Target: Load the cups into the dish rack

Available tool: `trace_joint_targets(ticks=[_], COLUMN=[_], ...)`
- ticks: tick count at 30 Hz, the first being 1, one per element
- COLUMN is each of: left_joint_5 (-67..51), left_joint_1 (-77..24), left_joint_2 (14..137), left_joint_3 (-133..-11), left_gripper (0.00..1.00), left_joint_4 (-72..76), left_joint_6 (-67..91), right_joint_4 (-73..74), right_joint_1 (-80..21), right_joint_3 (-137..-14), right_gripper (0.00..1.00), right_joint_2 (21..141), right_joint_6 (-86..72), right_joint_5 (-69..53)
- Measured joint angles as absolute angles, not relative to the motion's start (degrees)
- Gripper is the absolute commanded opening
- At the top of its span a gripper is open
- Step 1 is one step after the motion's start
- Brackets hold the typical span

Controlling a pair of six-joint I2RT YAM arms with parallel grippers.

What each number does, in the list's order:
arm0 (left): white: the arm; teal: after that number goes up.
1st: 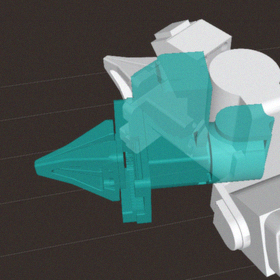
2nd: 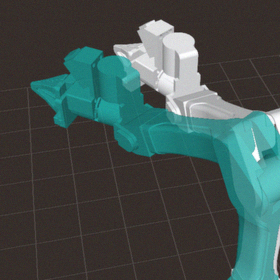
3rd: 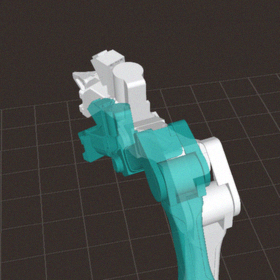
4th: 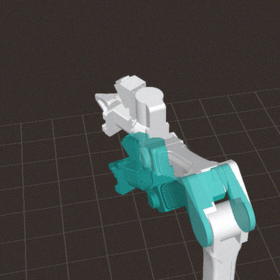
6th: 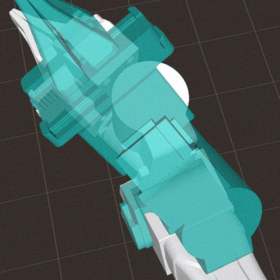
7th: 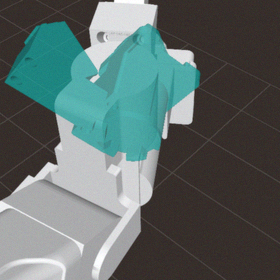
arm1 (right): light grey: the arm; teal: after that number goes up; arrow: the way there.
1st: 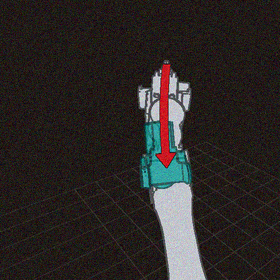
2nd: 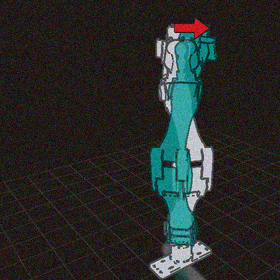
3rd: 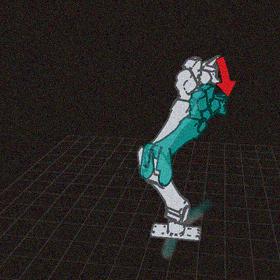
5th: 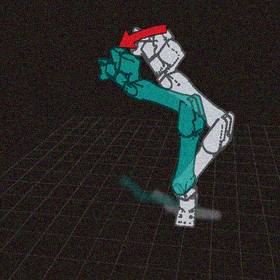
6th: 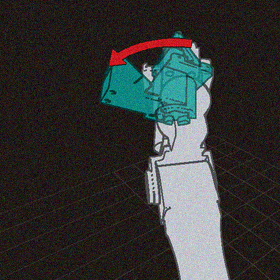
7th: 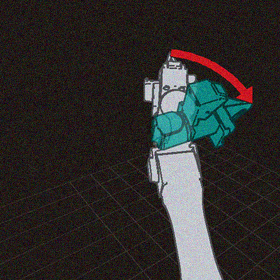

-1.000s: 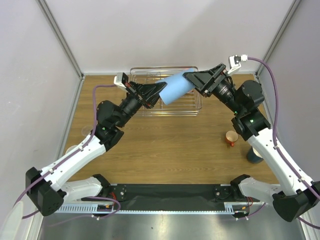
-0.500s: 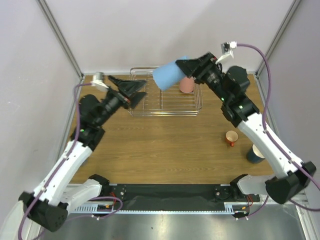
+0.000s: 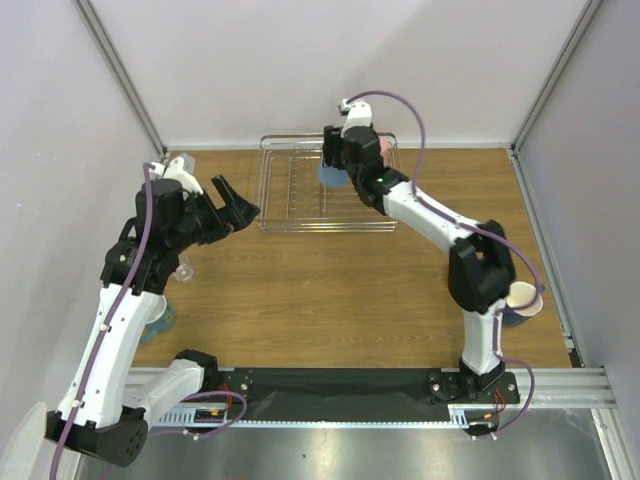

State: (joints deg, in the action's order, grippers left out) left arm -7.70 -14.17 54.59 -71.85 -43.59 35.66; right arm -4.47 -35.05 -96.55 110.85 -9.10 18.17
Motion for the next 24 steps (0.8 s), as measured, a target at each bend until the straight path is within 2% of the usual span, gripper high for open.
trace_joint_targets(ticks=[7, 24], left_joint_5=[-1.7, 0.8], left_joint_1=[-14.0, -11.2], left_joint_2=[53.7, 55.7], left_joint_3=[-71.6, -71.6], left_gripper=[0.95, 0.91], left_joint_4=[-52.1, -55.7], left_joint_6=[29.9, 25.5], right_joint_4=[-5.0, -8.8], right_joint_1=[-33.9, -30.8], right_joint_3=[-103.6, -114.2], right_gripper=[0.0, 0.0], right_joint_2=[123.0, 132.9], right_joint_6=[-3.0, -1.0], right_joint_5=[21.9, 23.1])
